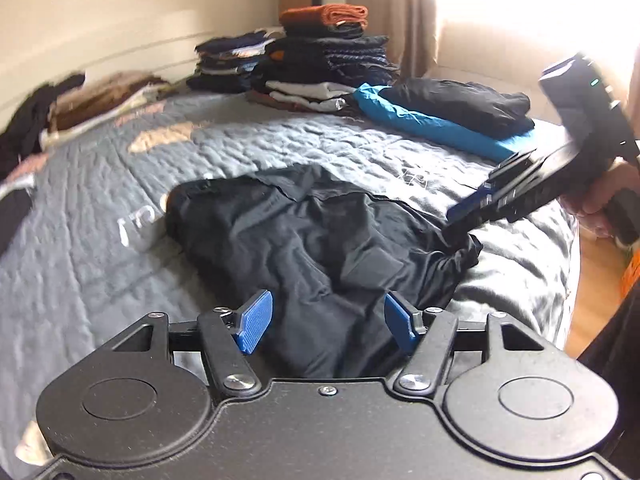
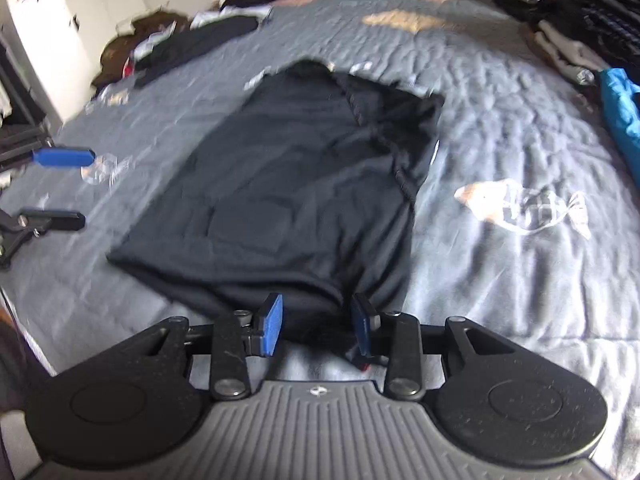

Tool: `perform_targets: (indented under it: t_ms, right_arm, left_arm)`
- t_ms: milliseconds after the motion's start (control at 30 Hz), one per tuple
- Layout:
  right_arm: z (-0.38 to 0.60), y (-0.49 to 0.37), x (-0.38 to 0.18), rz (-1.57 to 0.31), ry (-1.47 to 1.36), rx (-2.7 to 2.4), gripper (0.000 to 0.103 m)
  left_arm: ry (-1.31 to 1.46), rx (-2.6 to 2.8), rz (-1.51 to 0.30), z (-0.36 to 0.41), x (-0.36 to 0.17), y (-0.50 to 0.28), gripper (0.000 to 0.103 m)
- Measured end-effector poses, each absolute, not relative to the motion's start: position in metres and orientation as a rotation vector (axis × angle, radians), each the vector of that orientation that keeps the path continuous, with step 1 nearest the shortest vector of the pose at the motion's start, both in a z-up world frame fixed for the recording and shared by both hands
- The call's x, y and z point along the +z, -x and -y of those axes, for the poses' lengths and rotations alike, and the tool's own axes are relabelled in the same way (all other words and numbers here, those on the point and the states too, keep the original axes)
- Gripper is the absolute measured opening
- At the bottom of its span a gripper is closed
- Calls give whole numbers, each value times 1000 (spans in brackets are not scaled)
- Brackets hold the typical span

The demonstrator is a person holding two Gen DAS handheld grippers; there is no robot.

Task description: Fold clothes

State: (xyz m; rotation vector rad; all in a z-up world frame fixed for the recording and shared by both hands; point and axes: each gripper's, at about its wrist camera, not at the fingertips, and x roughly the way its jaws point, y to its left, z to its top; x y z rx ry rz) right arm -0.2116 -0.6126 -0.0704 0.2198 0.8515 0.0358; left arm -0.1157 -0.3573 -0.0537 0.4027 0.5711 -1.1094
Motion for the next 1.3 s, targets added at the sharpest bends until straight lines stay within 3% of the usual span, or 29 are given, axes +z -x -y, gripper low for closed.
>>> perform_targets:
  t_ms: [67,133,167,333,567,800,900,967,1233,1300]
  right_arm:
    - [616,208,-62,-789,-262,31,38]
    - [620,205,-53,-727,-303,26,40]
    - [622,204,-49,-695,-324,24,41]
    - [625,187,-52,-630,-420,26,43]
    - [620,183,-94,-874,-278,-41,42]
    - [627,185,-63,-784,-291,-72,44]
    - [631,184,-48,-740,-300,-85,44]
    - [633,184,-38,-711,-306,-94,44]
    - [652,158,-9,-564,-468,-67,49]
    - [657,150,-14,-541,-529,-79,50]
  left_arm:
    - [-379,-1054,-603,368,-65,112,36]
    - [-372,-1015,-644,377,-77,107,23]
    - [-376,-1009,-669,380,-83,105,21]
    - [-502,-1005,-752,384,-109,114,21]
    - [-576,-1065,-791,375,-107,123,21]
    - [-550,-1082,-813,371,-90,118,23]
    - [-432,-1053,-769,370,-70,98,31]
    - [-353,-1032,-740,369,-56,84,48]
    - [-46,-940,-616,366,-2,30,50]
    - [-74,-950,-639,386,0,9,50]
